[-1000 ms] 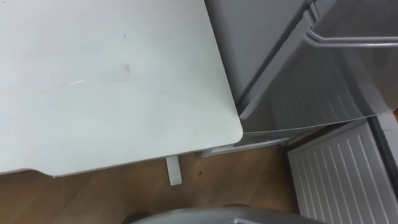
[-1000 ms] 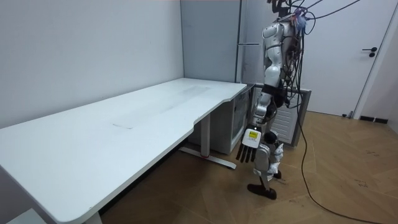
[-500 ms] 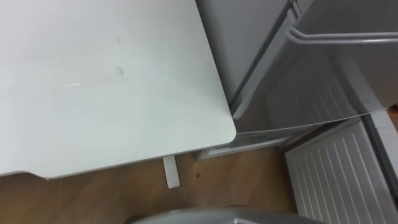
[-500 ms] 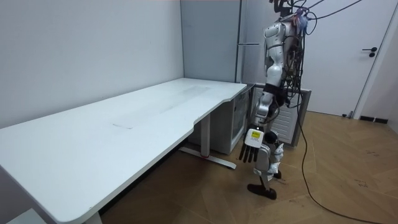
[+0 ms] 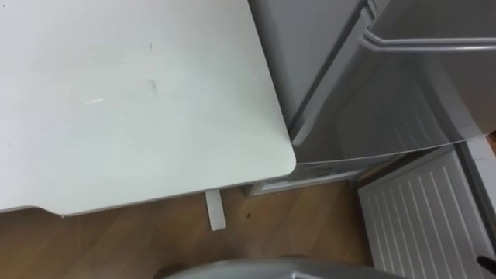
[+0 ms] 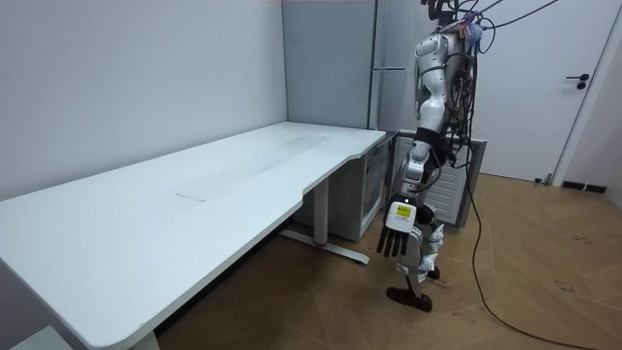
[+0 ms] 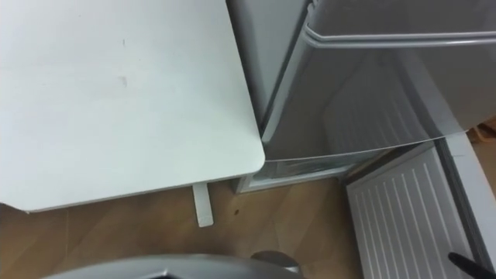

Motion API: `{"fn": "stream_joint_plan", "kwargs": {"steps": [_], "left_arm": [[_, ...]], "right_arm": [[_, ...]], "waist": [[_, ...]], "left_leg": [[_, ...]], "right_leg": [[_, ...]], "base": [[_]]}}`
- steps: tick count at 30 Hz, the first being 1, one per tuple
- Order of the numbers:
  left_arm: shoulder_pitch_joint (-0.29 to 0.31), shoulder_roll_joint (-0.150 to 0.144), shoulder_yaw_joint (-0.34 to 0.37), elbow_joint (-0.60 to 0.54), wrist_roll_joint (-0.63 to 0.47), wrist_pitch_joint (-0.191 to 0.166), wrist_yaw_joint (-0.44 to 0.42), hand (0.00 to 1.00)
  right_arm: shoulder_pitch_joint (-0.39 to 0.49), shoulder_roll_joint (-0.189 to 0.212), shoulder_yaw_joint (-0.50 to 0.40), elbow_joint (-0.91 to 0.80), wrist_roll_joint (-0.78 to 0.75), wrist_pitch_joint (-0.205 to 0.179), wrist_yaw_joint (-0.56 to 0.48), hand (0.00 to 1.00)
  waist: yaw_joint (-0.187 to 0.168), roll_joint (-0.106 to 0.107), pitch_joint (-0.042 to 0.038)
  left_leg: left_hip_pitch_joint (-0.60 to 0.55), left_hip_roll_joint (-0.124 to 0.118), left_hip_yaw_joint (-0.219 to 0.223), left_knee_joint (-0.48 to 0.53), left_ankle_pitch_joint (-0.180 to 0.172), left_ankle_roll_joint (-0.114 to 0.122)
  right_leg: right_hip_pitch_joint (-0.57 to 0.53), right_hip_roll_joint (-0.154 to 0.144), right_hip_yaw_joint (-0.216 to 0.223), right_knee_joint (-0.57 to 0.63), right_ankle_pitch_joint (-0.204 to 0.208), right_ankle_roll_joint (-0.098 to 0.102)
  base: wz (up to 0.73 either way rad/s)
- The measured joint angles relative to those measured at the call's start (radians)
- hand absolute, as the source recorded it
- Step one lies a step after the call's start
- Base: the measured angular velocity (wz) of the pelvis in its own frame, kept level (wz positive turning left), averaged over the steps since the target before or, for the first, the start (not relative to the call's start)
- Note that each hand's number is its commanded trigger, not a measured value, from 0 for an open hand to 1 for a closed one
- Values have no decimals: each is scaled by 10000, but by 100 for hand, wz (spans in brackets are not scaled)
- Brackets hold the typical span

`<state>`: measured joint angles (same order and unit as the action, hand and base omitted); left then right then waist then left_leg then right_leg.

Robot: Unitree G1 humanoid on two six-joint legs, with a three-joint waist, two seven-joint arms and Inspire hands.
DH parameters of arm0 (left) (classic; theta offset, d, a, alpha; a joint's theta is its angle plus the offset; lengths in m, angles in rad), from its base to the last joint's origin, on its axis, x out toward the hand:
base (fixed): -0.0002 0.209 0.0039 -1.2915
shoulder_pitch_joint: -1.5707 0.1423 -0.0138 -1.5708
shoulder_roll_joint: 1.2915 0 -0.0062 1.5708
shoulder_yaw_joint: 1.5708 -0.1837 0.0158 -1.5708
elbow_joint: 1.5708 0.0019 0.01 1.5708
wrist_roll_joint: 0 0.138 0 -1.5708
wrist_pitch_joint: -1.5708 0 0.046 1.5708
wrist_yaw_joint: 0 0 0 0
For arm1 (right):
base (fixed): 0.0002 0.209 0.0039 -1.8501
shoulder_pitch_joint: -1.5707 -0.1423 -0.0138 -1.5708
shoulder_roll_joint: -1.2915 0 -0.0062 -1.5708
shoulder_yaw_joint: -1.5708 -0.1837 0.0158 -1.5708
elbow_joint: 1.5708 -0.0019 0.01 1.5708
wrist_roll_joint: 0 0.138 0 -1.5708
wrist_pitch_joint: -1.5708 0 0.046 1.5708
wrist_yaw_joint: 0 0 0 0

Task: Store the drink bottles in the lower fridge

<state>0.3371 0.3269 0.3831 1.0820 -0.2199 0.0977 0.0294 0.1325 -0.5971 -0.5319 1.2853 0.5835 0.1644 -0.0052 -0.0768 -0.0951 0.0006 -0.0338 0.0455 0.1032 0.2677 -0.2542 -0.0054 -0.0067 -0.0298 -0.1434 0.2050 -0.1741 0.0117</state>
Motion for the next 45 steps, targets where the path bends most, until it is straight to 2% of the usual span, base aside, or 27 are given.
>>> {"fn": "stream_joint_plan", "kwargs": {"steps": [4, 9, 12, 16, 18, 19, 22, 27, 29, 31, 32, 39, 41, 45], "left_arm": [[-253, 23, -78, 432, 210, 87, -210, 0], [-395, 124, -420, 547, 179, 109, -227, 0], [-396, 232, -447, 366, 181, 112, -189, 0], [-441, 408, -459, 343, 193, 81, -80, 0], [-491, 436, -466, 342, 192, 60, 43, 0], [-511, 461, -472, 343, 192, 58, 96, 0], [-517, 468, -622, 333, 179, 59, 119, 0], [-554, 465, -726, 261, 180, 58, 233, 0], [-555, 456, -726, 266, 181, 59, 236, 0], [-555, 457, -724, 264, 184, 62, 241, 0], [-555, 463, -723, 259, 184, 62, 267, 0], [-557, 506, -717, 197, 157, 65, 142, 0], [-672, 572, -716, 420, 167, 76, 6, 0], [-746, 807, -714, 454, 181, 86, -44, 0]], "right_arm": [[-165, -427, 60, 97, -7, 3, -34, 0], [-559, -871, 472, 353, -49, 4, -61, 0], [-729, -932, 623, 343, -35, 6, -50, 0], [-1025, -1021, 738, 324, -144, 6, -19, 0], [-1073, -1090, 755, 324, -226, 6, 4, 0], [-1085, -1097, 755, 324, -250, 5, 15, 0], [-1086, -1135, 755, 324, -412, 6, 76, 0], [-1100, -1209, 754, 318, -419, 6, 91, 0], [-1101, -1291, 754, 300, -438, 6, 92, 0], [-1108, -1407, 757, 301, -434, 6, 115, 0], [-1103, -1459, 760, 301, -432, 6, 115, 0], [-1013, -1462, 762, 367, 135, 79, 312, 0], [-1036, -1462, 762, 361, 152, 79, 248, 0], [-1175, -1463, 761, 370, 124, 79, -69, 0]], "waist": [[-18, 204, 46], [-33, 259, 46], [-35, 102, 53], [-108, -295, 34], [-108, -402, -7], [-110, -450, 30], [-134, -546, -7], [-203, -345, -20], [-245, -200, -71], [-252, -108, -34], [-261, -26, -50], [-257, -22, -39], [-239, 131, -66], [-196, 322, -33]], "left_leg": [[-247, 4, 15, 47, 12, 0], [-307, 28, 44, 40, 22, -16], [-295, 30, 65, 41, 51, -38], [-329, 34, 40, 63, 54, -45], [-392, 34, 32, 74, 54, -44], [-425, 39, 27, 91, 54, -44], [-441, 59, 35, 119, 35, -45], [-454, 148, 69, 214, -33, -82], [-405, 156, 116, 182, -26, -92], [-368, 153, 173, 160, -23, -91], [-359, 147, 174, 159, -22, -89], [-295, 152, 185, 112, 25, -122], [-475, 176, 178, 342, -21, -104], [-858, 203, 177, 625, -52, -95]], "right_leg": [[-288, 1, 31, 102, 12, -6], [-494, 15, 46, 158, 11, -7], [-528, 19, 36, 166, -1, -24], [-525, 37, 35, 153, -31, -51], [-512, 37, 34, 153, -31, -51], [-530, 42, 31, 153, -29, -53], [-529, 58, 28, 153, -23, -54], [-521, 136, 42, 153, -5, -71], [-516, 146, 76, 161, -2, -78], [-515, 143, 120, 165, -1, -79], [-511, 136, 122, 168, -1, -79], [-459, 143, 125, 135, -19, -110], [-534, 148, 123, 142, -13, -118], [-917, 147, 129, 350, 4, -128]], "base": [[-2], [-3], [0], [1], [0], [0], [0], [-2], [-6], [-8], [-5], [0], [0], [0]]}}
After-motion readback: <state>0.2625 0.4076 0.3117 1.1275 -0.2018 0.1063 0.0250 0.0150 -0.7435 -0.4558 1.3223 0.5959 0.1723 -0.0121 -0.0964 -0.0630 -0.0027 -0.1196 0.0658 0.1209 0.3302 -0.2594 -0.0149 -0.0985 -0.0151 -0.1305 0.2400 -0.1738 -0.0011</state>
